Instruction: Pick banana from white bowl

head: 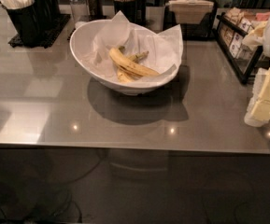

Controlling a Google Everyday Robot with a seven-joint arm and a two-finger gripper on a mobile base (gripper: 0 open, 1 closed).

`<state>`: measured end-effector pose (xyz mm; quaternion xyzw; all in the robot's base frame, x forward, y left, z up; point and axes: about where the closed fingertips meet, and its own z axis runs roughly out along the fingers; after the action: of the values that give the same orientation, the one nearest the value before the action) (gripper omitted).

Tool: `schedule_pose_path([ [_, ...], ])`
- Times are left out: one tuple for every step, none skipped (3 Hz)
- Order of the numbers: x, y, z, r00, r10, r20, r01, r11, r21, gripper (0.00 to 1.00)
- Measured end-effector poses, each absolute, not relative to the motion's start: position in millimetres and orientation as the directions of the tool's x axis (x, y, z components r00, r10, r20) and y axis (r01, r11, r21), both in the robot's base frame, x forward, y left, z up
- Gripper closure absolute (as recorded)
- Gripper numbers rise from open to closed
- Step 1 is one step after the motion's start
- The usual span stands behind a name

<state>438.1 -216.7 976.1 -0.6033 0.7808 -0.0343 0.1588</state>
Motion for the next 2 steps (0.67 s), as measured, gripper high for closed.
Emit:
schedule_pose_path([
  [438.2, -216.7, 976.1, -0.221, -0.953, -0.207, -0.931, 0.270, -0.245, 0.00],
  [446.5, -212.2, 980.7, -0.210, -0.946, -0.245, -0.928, 0.272, -0.256, 0.00],
])
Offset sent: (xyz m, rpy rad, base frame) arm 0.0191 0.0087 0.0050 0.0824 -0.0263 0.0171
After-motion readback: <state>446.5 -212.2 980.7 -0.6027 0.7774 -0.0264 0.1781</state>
